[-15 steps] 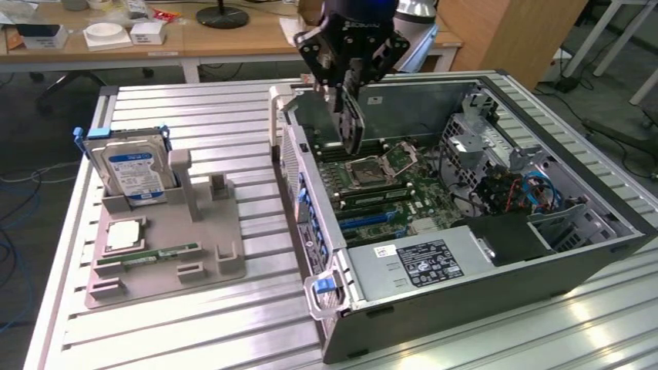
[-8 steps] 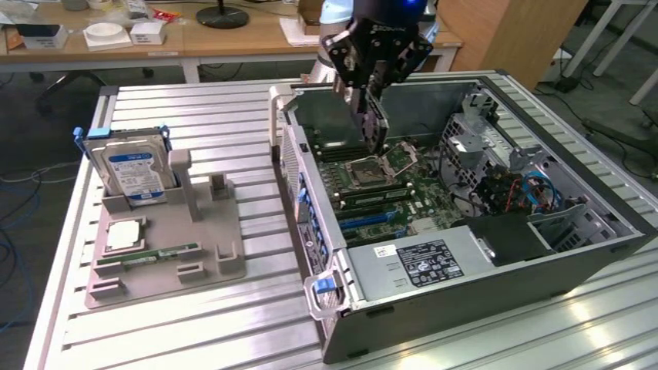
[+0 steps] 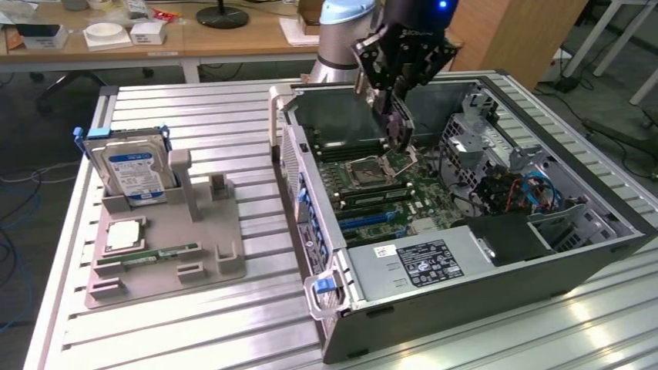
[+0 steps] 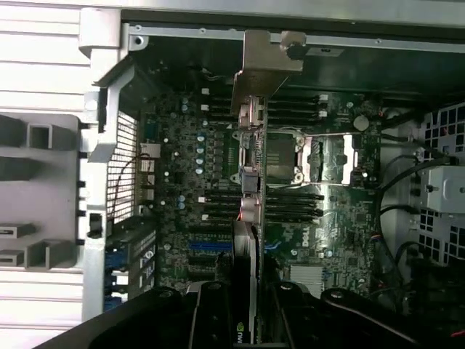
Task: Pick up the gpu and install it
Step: 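Pick up the gpu and move the gpu toward the slot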
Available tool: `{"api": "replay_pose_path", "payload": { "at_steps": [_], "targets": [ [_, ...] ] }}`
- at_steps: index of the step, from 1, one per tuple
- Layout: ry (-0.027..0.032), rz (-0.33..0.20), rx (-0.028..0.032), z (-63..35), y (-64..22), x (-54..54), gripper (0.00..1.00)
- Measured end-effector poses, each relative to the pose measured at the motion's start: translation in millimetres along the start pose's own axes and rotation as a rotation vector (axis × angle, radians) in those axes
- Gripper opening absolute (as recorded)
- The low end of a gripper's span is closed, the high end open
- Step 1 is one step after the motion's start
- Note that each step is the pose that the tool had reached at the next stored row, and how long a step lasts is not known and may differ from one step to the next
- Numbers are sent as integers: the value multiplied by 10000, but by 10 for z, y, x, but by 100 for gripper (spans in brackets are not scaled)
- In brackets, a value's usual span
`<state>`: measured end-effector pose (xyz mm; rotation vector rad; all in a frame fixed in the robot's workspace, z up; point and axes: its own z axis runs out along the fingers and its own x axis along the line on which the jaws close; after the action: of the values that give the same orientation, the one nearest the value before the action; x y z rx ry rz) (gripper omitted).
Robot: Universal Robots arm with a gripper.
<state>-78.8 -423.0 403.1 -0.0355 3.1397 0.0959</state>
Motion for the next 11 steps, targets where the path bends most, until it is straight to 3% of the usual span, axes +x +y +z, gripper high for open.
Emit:
{"api": "replay_pose_path", "payload": {
  "at_steps": [11],
  "targets": [
    [-1, -1, -1, 65, -16, -503, 27]
  ]
}}
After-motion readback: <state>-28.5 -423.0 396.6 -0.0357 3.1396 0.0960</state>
